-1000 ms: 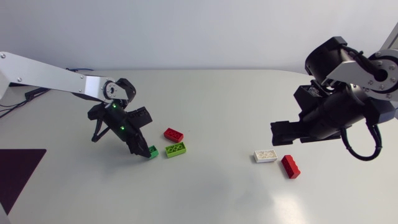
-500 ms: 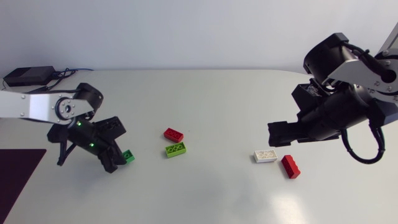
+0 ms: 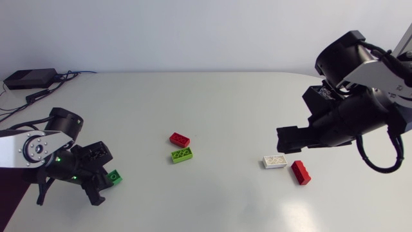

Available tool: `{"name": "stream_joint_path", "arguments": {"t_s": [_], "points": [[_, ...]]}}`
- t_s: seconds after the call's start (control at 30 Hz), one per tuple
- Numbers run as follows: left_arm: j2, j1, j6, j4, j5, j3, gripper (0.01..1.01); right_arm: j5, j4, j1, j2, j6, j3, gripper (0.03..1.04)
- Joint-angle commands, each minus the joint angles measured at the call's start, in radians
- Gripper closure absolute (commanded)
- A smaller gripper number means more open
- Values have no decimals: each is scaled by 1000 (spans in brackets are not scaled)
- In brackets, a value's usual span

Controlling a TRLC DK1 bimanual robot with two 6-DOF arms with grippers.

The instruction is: Sort duplo bricks by size, large to the right and small to the left

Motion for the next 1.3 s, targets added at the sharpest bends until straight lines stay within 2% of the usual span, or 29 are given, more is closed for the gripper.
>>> {"name": "stream_joint_path", "arguments": {"t_s": [0.0, 0.03, 0.07, 0.1, 0.13, 0.33, 0.43, 0.67, 0.87, 1.0, 1.27], "points": [[-6, 21, 40, 3, -5, -34, 684, 6, -16, -1, -7, 20, -25, 70], [8, 23, 40, 3, -7, -36, 610, 6, -14, -1, -7, 22, -28, 70], [20, 21, 40, 0, -8, -36, 451, 6, -12, 0, -7, 22, -31, 70], [32, 20, 40, -6, -8, -36, 166, 6, -11, 0, -7, 23, -34, 70], [42, 17, 40, -6, -10, -36, 30, 6, -11, 0, -7, 22, -36, 70], [37, 12, 26, -8, -10, -1, 34, 8, -8, -6, -2, 16, -40, 70], [31, 1, -9, -25, -8, 59, 39, 8, -2, -8, 12, 14, -30, 70], [58, -83, -184, -45, -8, 208, 41, 17, 27, 71, 200, 22, 73, 70], [178, -232, -392, -22, -10, 306, 41, 22, 64, 124, 282, 48, 148, 70], [252, -330, -412, 60, -30, 317, 41, 23, 81, 123, 288, 48, 128, 70], [431, -378, -411, 109, -30, 395, 41, 23, 106, 144, 367, 34, 150, 70]]}}
